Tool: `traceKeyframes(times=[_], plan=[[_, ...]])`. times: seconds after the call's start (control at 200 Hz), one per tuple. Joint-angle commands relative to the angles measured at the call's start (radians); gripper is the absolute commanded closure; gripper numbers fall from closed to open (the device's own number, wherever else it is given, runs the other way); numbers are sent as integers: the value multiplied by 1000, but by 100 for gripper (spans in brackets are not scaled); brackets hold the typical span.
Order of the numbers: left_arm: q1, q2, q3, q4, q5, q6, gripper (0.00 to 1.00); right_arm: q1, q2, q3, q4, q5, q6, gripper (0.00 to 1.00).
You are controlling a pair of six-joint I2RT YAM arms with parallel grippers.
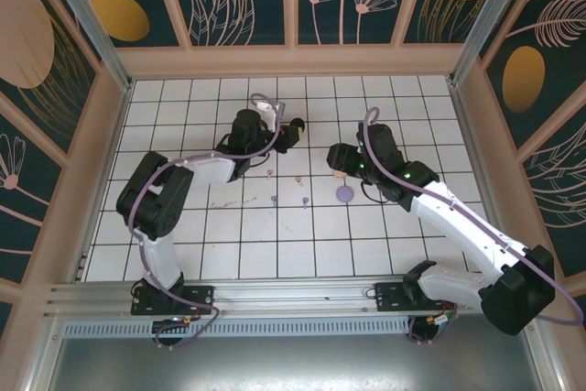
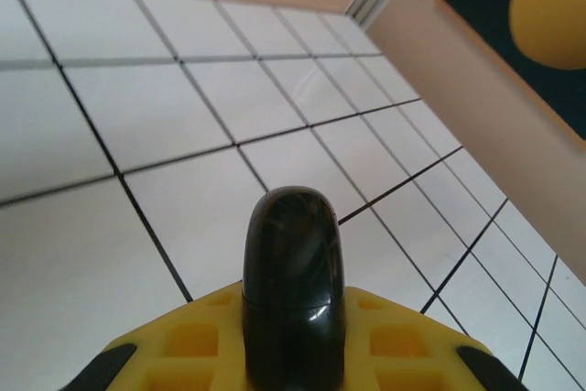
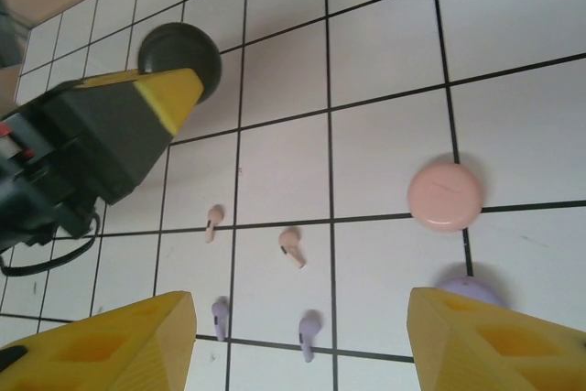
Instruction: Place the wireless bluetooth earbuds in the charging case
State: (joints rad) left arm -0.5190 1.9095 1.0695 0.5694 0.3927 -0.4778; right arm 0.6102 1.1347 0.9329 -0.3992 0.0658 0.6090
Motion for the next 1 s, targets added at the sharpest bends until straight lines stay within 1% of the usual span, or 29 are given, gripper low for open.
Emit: traceKeyframes(times=[0.0,0.055,0.145,0.225,0.345,0.571,0.746,0.846,0.996], plan=[[2,87,112,-124,17,-131,100,-15,-23,-28,48,22,17,36],[2,123,157,-165,2,-155,100,-14,-28,-35,54,21,17,36],[2,179,248,-283,-50,-184,100,-16,-39,-40,60,17,17,36],[4,235,326,-375,-70,-211,100,-17,-42,-38,57,17,12,36],[4,293,377,-407,-66,-243,100,-19,-45,-30,48,14,0,36],[5,360,461,-497,-99,-229,100,-23,-63,-22,40,14,-15,36],[8,372,492,-565,-159,-210,89,-24,-70,-13,37,15,-20,35],[14,379,506,-608,-185,-186,78,-26,-69,-2,34,13,-23,35],[28,368,490,-628,-204,-151,67,-26,-70,12,30,12,-28,32]])
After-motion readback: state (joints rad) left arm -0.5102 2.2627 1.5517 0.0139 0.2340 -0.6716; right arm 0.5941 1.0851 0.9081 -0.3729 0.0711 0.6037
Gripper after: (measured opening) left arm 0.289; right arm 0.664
